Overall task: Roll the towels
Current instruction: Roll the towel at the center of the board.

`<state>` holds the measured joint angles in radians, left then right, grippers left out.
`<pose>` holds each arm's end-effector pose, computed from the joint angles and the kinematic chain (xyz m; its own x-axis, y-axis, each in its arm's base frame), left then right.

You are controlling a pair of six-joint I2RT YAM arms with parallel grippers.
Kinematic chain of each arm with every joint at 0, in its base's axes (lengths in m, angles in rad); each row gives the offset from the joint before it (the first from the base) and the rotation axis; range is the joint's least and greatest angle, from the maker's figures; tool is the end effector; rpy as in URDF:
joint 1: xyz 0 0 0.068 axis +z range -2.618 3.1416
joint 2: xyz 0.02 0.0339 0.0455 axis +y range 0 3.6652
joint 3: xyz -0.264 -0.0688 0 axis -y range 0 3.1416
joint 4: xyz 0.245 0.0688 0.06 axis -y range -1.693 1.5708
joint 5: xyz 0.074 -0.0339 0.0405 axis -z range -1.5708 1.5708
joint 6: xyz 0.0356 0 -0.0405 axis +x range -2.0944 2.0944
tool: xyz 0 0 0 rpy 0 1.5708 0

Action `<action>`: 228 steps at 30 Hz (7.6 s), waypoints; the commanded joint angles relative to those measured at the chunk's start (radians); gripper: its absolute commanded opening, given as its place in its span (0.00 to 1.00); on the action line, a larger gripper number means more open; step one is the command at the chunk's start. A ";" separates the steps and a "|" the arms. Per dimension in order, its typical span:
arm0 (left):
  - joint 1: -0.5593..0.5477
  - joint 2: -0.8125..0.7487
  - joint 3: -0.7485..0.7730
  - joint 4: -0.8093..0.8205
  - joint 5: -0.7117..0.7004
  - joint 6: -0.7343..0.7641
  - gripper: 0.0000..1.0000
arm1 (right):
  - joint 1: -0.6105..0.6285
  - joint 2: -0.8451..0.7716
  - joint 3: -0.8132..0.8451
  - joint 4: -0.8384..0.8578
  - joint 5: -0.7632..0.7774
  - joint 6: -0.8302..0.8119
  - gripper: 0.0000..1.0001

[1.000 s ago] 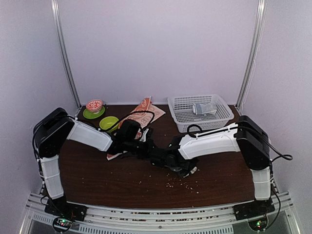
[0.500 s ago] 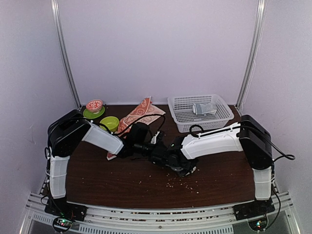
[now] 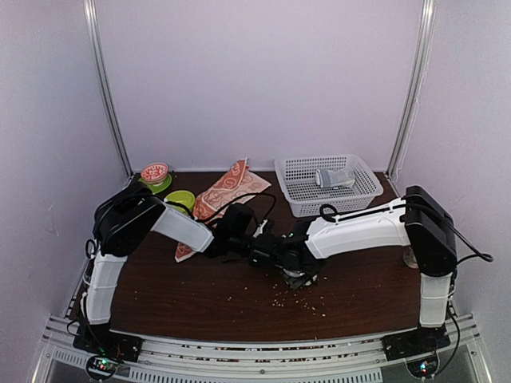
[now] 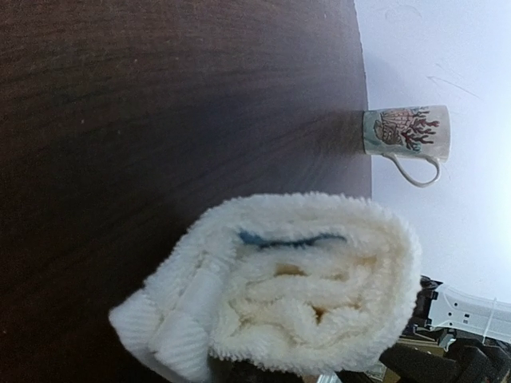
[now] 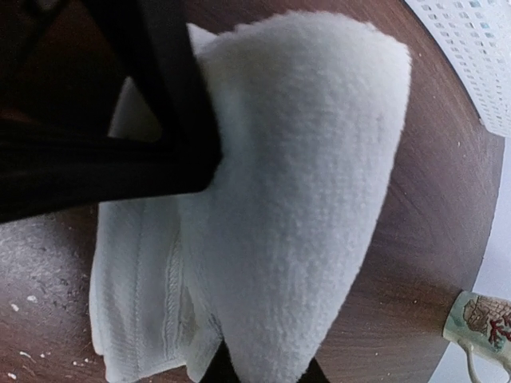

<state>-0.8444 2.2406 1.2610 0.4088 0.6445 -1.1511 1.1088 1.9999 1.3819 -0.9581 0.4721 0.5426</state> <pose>0.2872 -0.3555 0.0951 -0.9986 0.0249 -0.0464 0.0526 0.4312 -0.9007 0.1766 0.3184 0.1548 -0.7939 -0.5627 -0.2303 -0.4535 0.8003 -0.3922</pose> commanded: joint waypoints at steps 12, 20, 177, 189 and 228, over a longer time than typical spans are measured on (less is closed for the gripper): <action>0.003 0.042 0.054 -0.034 -0.051 -0.019 0.00 | -0.002 -0.143 -0.047 0.110 -0.238 -0.160 0.47; 0.004 0.043 0.054 -0.034 -0.055 -0.022 0.00 | -0.060 -0.244 -0.107 0.180 -0.341 -0.109 0.52; -0.022 -0.117 0.126 -0.601 -0.272 0.352 0.00 | -0.382 -0.274 -0.403 0.647 -0.690 0.204 0.56; -0.027 -0.115 0.103 -0.585 -0.270 0.346 0.00 | -0.338 -0.259 -0.333 0.618 -0.691 0.209 0.56; -0.021 -0.335 -0.100 -0.635 -0.352 0.365 0.26 | -0.253 -0.079 -0.185 0.553 -0.609 0.268 0.58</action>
<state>-0.8650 1.9911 1.1961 -0.1810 0.3294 -0.8078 0.8467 1.8881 1.1828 -0.3717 -0.1745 0.8017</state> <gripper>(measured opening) 0.250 0.581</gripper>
